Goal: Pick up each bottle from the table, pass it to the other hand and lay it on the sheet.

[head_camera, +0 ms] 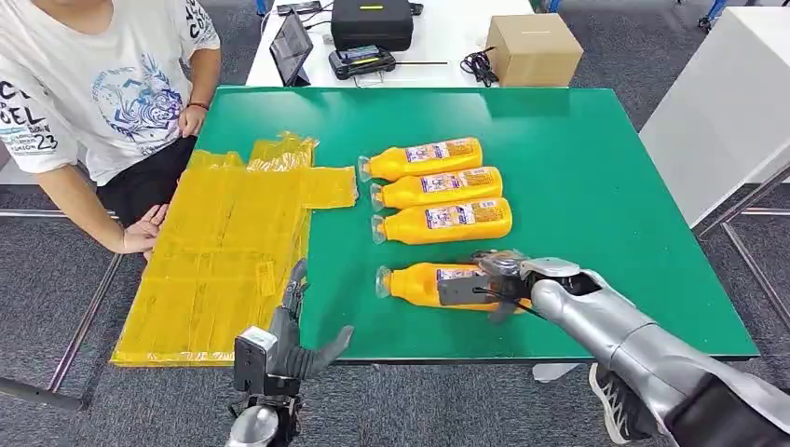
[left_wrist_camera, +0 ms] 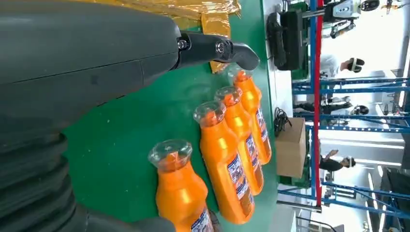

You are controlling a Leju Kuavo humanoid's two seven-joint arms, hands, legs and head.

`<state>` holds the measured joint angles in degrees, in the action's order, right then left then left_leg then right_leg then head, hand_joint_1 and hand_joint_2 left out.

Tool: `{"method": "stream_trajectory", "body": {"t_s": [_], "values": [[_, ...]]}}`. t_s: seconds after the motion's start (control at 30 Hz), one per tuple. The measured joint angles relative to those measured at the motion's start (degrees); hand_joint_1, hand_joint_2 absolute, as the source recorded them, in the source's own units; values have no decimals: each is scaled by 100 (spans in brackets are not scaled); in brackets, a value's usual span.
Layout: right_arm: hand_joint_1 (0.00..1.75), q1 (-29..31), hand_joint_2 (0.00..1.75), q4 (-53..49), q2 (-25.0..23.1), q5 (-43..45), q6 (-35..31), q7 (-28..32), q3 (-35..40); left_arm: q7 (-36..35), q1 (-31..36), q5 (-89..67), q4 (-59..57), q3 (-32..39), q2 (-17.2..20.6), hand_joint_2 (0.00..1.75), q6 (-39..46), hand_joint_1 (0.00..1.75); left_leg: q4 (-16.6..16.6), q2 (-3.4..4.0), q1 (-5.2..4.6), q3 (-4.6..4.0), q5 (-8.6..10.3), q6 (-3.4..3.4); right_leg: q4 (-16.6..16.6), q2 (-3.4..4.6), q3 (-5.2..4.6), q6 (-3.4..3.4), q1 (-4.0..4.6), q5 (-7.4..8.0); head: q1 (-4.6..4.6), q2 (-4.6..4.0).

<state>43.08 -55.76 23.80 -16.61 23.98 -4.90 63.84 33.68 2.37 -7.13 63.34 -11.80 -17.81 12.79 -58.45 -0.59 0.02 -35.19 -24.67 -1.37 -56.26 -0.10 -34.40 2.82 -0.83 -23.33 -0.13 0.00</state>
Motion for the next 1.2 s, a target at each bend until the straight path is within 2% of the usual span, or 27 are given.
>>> {"method": "stream_trajectory", "body": {"t_s": [0.13,0.37,0.7,0.83,0.93,1.03,1.07,1.2], "values": [[175,64,175,334,-269,-220,-122,52,100,-20,-2,35,-2,-6,0,175,33,0,0,2,1,2,0,0,0,1,1,0,1,0,2,0],[175,82,175,446,-387,-372,-354,79,100,-59,-7,35,-2,-17,0,175,26,0,0,2,1,6,0,0,0,1,4,0,0,0,2,0],[175,-182,175,498,-595,-463,-1188,402,-156,-63,-27,35,-2,-17,0,175,4,0,0,-1,1,7,0,0,0,-1,5,0,1,0,2,0],[175,-1148,175,-152,-916,-945,-3008,1009,-1114,-63,-148,70,123,4,0,175,-4,0,2,-1,6,3,-6,1,-1,-1,6,0,5,-2,4,0],[175,-1896,175,-796,-1266,-1432,-3222,1027,-1826,-74,-220,103,247,11,0,175,-13,0,2,-6,7,2,-10,4,0,-5,-4,-3,6,-7,-4,0],[175,-2275,175,-1144,-1458,-1543,-3176,1106,-2328,-76,-270,114,308,17,0,175,-28,0,4,-30,10,-10,-6,2,-1,-24,-6,-5,7,-9,0,0],[175,-2412,175,-1253,-1550,-1543,-3264,1297,-2532,-76,-290,114,326,17,0,175,-31,0,4,-27,10,-9,-5,1,-1,-22,-6,-5,6,-8,4,0],[175,-3214,175,-2093,-2173,-1405,-4350,2281,-3450,-81,-381,140,492,17,0,175,-37,0,3,-25,6,-8,-5,1,-1,-20,-7,-4,3,-7,2,0]]}}
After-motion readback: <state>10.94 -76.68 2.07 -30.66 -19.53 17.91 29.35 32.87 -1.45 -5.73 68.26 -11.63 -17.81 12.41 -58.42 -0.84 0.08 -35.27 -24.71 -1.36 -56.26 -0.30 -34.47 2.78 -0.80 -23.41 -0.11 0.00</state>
